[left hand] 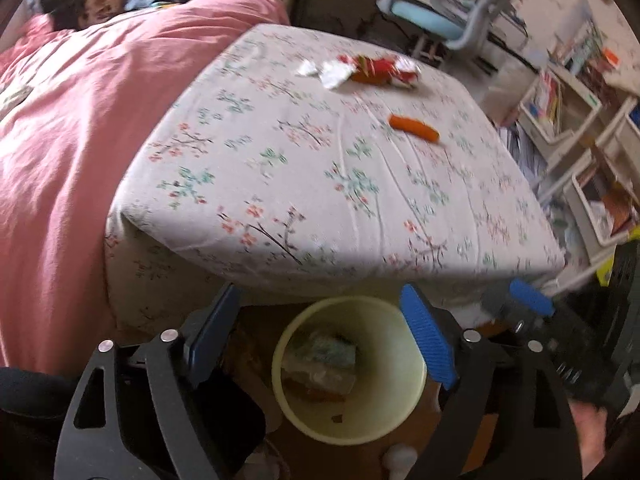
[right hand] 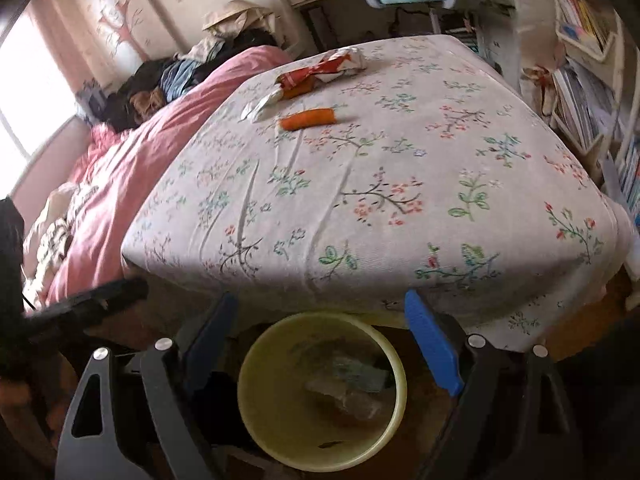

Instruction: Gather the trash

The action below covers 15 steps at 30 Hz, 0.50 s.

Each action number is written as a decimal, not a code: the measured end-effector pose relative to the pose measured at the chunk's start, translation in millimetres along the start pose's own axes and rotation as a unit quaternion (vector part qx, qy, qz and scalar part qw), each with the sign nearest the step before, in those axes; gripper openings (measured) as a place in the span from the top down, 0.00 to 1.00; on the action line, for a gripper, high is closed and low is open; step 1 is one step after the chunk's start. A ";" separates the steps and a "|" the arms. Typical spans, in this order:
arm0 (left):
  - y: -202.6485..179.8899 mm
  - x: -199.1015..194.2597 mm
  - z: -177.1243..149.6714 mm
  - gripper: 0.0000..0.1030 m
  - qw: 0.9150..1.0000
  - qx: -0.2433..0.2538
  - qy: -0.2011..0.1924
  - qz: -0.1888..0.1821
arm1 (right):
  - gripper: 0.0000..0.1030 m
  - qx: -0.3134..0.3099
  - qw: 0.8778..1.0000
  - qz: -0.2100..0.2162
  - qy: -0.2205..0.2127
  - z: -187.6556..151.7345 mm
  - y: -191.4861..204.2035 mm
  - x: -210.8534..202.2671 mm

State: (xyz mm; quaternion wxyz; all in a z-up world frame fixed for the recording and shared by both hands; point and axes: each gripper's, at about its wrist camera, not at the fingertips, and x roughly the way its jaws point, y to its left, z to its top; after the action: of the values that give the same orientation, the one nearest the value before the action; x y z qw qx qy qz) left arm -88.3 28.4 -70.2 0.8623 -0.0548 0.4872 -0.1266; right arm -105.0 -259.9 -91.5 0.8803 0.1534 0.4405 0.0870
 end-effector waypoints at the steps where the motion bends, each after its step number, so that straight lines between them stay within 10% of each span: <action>1: 0.6 0.5 2.3 0.20 1.000 -0.004 -0.003 0.000 | 0.18 -0.008 1.000 -0.001 0.001 -2.2 2.7 0.7; 15: 5.6 1.4 5.7 0.14 1.000 -0.026 -0.015 -0.002 | 0.17 -0.089 0.996 -0.011 0.012 -12.5 33.2 14.9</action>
State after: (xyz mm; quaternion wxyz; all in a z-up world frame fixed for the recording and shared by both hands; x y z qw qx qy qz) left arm -81.8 33.2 -69.7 0.8675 -0.0804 0.4773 -0.1149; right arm -106.7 -222.0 -98.2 0.8859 0.0684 0.4432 0.1182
